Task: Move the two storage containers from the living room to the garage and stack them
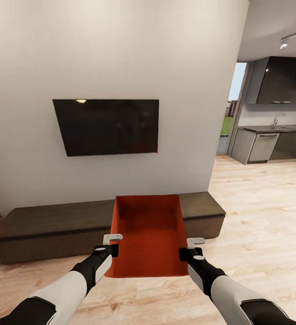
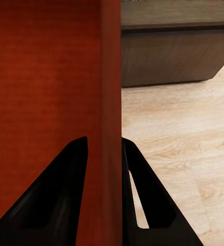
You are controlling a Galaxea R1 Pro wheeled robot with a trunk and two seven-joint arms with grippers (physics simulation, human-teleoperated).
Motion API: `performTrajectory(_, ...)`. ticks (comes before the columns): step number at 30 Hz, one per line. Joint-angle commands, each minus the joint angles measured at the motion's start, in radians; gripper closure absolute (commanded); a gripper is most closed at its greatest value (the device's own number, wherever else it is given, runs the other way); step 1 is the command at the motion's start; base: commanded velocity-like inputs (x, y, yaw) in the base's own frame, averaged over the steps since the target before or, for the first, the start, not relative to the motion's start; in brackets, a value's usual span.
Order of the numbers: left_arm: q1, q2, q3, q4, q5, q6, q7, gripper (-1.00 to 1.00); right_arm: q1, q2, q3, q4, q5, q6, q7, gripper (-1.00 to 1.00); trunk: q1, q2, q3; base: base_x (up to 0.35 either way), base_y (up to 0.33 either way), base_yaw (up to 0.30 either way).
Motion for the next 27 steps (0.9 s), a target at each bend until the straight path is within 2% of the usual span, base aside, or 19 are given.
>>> performTrajectory(1, -0.001, 0.003, 0.008, -0.005, -0.026, 0.007, 0.020, 1.00, -0.001, 0.000, -0.001, 0.004, -0.007, -0.002, -0.004, 1.00, 0.000, -0.001, 0.000, 0.000, 0.000, 0.000)
performTrajectory(27, -0.001, 0.004, 0.008, -0.006, -0.026, 0.007, 0.020, 1.00, -0.001, -0.001, -0.002, 0.004, -0.007, -0.002, -0.004, 1.00, 0.000, -0.001, 0.041, 0.000, 0.000, 0.000)
